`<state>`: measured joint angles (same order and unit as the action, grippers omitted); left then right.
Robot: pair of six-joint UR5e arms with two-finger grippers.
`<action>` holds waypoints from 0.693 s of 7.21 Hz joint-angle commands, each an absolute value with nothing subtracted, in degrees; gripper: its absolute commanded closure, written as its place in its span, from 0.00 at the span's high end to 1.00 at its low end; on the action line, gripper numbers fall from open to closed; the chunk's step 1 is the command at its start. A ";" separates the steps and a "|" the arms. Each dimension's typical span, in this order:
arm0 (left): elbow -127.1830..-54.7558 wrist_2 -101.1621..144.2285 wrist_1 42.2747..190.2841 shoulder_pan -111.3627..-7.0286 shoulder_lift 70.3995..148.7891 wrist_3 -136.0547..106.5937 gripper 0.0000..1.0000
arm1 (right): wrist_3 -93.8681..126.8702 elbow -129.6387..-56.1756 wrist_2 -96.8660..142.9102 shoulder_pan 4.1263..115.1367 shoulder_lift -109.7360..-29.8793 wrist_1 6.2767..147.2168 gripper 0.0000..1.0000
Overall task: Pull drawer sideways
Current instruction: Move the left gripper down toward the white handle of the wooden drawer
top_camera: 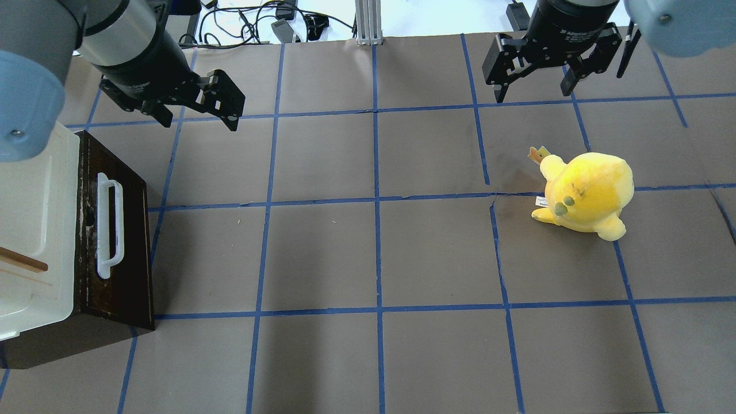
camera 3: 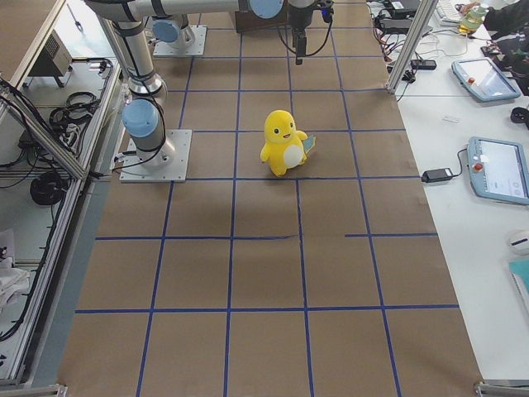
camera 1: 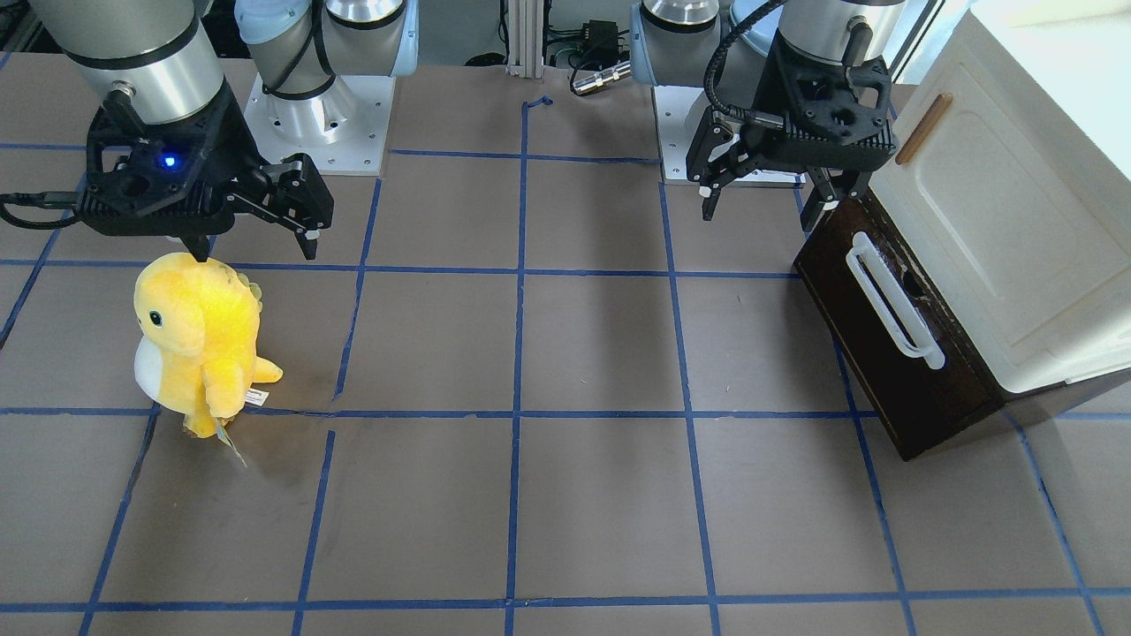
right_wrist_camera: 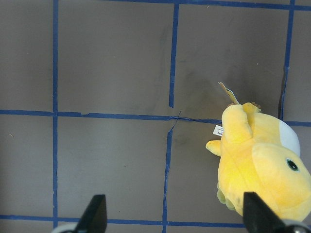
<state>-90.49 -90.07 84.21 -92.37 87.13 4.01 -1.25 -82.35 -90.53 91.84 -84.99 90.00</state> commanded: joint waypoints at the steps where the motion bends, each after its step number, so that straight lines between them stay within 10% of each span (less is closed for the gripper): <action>1: -91.22 -90.17 83.94 -92.37 87.54 3.69 1.00 | -1.23 -82.35 -90.53 91.85 -84.99 90.00 1.00; 5: -92.28 -90.26 83.41 -92.29 88.23 2.90 1.00 | -1.23 -82.35 -90.53 91.85 -84.99 90.00 1.00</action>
<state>-91.93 -90.29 83.67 -92.32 87.75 3.19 -1.27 -82.35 -90.53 91.85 -84.99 90.00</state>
